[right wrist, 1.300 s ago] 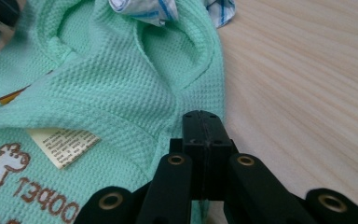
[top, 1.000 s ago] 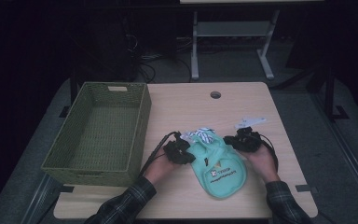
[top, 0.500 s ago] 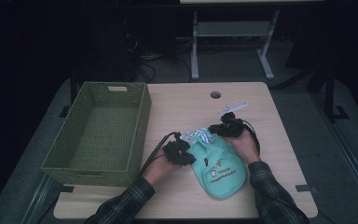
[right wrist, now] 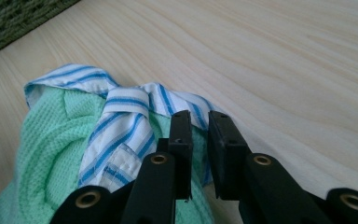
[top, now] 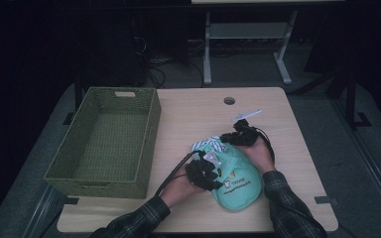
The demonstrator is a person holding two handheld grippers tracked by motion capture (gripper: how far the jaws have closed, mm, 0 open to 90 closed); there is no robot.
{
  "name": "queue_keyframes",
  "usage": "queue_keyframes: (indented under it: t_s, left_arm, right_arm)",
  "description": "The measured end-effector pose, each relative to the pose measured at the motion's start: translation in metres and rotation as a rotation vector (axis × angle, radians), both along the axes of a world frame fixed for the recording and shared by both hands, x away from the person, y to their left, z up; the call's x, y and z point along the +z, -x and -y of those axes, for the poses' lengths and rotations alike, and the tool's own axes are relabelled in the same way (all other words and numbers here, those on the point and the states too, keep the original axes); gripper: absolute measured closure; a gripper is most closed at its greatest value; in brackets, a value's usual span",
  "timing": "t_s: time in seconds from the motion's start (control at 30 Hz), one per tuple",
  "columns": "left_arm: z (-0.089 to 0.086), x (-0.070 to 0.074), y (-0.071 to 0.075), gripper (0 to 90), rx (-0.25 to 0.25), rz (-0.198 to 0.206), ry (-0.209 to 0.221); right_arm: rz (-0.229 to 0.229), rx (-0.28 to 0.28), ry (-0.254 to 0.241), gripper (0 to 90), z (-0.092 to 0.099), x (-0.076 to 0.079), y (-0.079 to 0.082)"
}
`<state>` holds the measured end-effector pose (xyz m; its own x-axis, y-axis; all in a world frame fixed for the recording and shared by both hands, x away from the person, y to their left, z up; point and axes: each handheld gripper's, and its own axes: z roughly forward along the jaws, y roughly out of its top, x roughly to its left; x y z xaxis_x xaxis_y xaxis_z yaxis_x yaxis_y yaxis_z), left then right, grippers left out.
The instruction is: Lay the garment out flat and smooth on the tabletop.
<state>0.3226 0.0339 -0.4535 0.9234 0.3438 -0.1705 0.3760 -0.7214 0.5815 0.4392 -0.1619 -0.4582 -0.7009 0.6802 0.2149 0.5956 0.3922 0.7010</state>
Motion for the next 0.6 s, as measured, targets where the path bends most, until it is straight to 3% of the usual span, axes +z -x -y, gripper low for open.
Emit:
queue_keyframes:
  t_s: [0.13,0.3,0.47,0.6]
  left_arm:
    - [0.001,-0.002,0.000,67.5,-0.003,0.014,-0.007]
    - [-0.002,-0.001,-0.001,81.3,-0.008,0.020,-0.025]
    - [-0.009,0.006,0.000,84.4,0.004,0.028,-0.015]
    - [-0.021,0.013,0.001,85.2,0.026,0.034,0.003]
  right_arm:
    - [-0.016,0.005,0.010,79.4,-0.004,-0.004,0.000]
    - [-0.023,0.016,0.023,88.2,-0.009,-0.009,-0.001]
    - [0.001,-0.001,0.032,88.7,-0.004,-0.003,0.001]
    - [0.026,-0.029,0.072,89.0,0.005,0.004,-0.001]
